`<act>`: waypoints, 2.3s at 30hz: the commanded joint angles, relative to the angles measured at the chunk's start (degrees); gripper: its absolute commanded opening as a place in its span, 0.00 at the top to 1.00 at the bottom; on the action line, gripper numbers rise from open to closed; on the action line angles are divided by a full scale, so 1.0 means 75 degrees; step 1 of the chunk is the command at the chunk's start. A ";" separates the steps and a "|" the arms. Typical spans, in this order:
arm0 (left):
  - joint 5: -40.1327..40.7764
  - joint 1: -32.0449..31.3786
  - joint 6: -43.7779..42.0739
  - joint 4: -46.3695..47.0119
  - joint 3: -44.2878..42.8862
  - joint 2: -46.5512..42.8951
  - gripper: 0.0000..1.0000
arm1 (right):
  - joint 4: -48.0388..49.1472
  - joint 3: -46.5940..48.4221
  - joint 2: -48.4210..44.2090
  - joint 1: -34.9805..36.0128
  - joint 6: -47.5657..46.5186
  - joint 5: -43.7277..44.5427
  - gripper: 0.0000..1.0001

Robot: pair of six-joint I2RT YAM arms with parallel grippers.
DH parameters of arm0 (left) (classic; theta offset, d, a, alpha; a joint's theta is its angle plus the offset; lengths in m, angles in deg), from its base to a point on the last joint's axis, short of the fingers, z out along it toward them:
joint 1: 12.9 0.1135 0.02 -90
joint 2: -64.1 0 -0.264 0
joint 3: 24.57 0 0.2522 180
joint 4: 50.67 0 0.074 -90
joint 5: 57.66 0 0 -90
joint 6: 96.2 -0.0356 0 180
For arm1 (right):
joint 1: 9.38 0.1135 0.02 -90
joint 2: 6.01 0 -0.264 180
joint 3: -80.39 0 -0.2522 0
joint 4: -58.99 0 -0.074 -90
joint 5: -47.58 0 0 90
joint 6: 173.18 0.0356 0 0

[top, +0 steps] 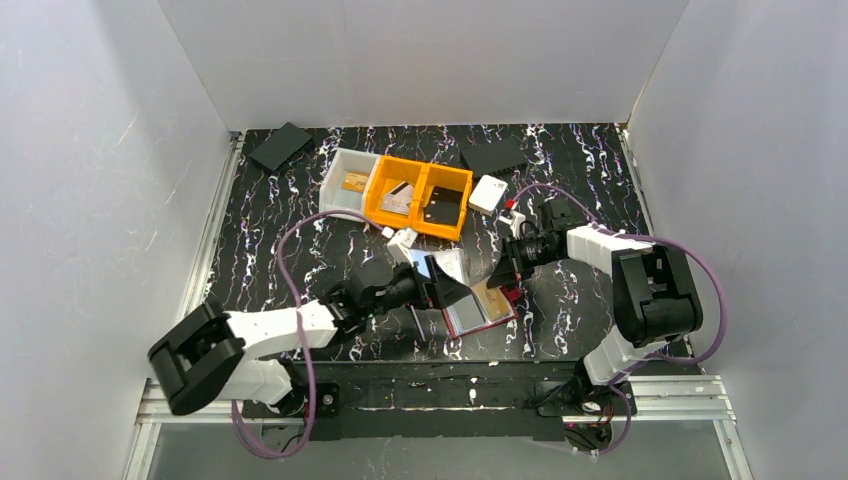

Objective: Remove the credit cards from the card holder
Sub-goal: Remove the credit card from the card holder.

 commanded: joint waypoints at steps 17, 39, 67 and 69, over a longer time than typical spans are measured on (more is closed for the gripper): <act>-0.0724 -0.0105 0.0064 0.1101 0.0069 -0.0230 0.02 | 0.0105 -0.0199 -0.0449 -0.0526 -0.0149 -0.2178 0.99; -0.0221 -0.0290 0.1063 0.3163 -0.0259 0.2454 0.22 | 0.2396 -0.0891 -0.0483 -0.0604 0.2260 -0.2733 0.99; 0.0057 -0.0264 0.1523 0.5018 -0.0029 0.3411 0.63 | 0.3239 -0.1066 -0.0440 -0.0681 0.3011 -0.3528 0.99; 0.0066 -0.0251 0.1586 0.5366 0.0007 0.3531 0.70 | 0.3238 -0.1075 -0.0395 -0.0681 0.3025 -0.3539 0.99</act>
